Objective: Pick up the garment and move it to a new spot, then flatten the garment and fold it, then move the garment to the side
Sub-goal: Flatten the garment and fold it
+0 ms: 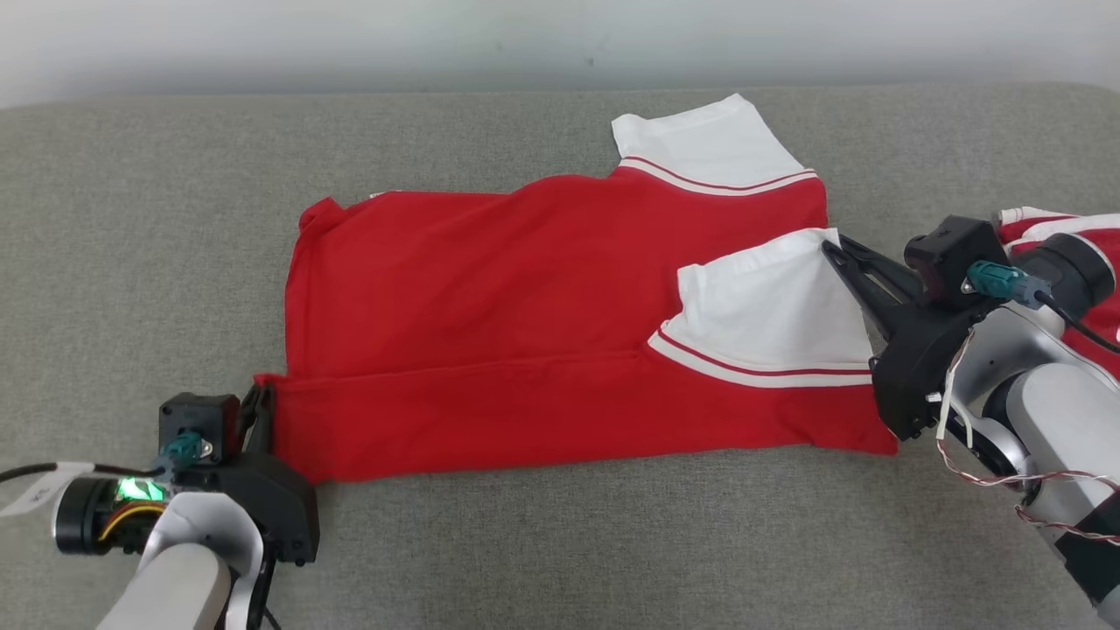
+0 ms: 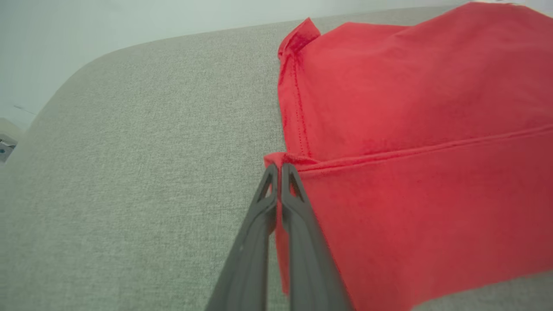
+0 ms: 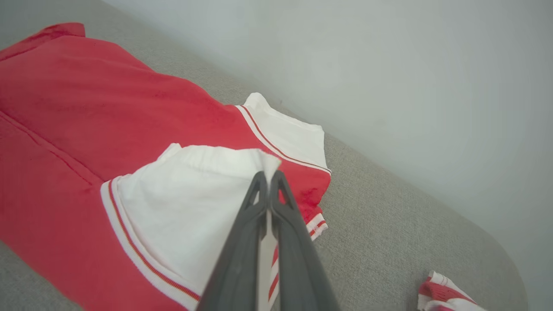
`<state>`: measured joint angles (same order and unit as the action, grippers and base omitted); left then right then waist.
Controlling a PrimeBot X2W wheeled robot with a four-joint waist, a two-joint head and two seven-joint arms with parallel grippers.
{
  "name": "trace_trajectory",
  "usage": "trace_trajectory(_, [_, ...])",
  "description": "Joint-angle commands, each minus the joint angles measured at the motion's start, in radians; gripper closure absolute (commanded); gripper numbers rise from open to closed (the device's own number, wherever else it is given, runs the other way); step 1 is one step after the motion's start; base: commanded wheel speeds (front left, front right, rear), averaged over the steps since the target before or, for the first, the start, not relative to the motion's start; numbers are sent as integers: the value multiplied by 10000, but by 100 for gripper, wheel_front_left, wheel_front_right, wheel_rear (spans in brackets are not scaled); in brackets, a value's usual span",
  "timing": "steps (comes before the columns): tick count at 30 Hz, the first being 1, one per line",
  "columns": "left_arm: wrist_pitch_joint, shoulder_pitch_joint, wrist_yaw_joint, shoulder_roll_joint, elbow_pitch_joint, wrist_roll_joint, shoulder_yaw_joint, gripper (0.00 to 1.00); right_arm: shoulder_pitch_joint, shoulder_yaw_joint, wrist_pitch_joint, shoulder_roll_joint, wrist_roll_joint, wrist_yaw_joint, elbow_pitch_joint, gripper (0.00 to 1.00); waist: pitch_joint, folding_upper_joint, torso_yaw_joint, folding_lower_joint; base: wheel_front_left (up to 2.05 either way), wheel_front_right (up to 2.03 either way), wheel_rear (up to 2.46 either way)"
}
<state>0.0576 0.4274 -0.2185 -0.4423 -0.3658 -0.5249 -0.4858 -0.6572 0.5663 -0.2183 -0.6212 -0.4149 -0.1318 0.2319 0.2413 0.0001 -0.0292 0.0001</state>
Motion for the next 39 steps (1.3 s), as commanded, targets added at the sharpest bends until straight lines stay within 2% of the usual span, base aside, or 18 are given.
trace_trajectory(1, [-23, 251, 42, 18, -30, 112, -66, 100, -93, -17, 29, 90, 78, 28, 187, 100, 28, -1, 38, -1, 0, 0, 0])
trace_trajectory(12, [87, 974, 225, 179, -582, 323, -426, 100, -133, -166, 19, 377, 149, 28, 828, 100, 92, -1, 0, -1, 0, 0, 0])
trace_trajectory(13, [89, 1042, 255, 153, -675, 298, -411, 90, -124, -220, 127, 456, 73, 28, 845, 0, 93, -1, -17, -1, 0, 0, 0])
trace_trajectory(14, [52, 1105, 247, 122, -758, 312, -394, 56, -146, -268, 224, 482, 131, 28, 881, 0, 88, -1, -33, -1, 0, 0, 0])
trace_trajectory(15, [21, 1107, 189, 130, -850, 307, -371, 0, -167, -287, 285, 517, 203, 28, 909, 0, 73, -1, -49, -1, 0, 0, 0])
trace_trajectory(19, [-185, 771, -46, 49, -1039, 276, -250, 0, -99, -688, 437, 710, 166, 28, 952, 0, -82, -1, -76, -1, 0, 0, 0])
trace_trajectory(23, [-239, 182, -130, -87, -838, -43, -55, 0, 459, -1354, 7, 885, -20, 28, 790, 0, -370, -1, -57, -1, 0, 0, 0])
trace_trajectory(31, [-174, -1369, -208, -155, 560, -740, 150, 0, 2239, -3003, -1247, 1104, 180, 28, -609, 0, -862, -1, -8, -1, 0, 0, 0])
trace_trajectory(35, [47, -1676, -440, -36, 746, -994, 183, 0, 3081, -3592, -1798, 1509, 478, 28, -1433, 0, -906, -1, -122, -1, 0, 0, 0])
trace_trajectory(39, [244, -1451, -517, 85, 557, -1073, 161, 0, 3341, -3758, -2077, 1806, 658, 28, -1821, 0, -849, -1, -240, -1, 0, 0, 0])
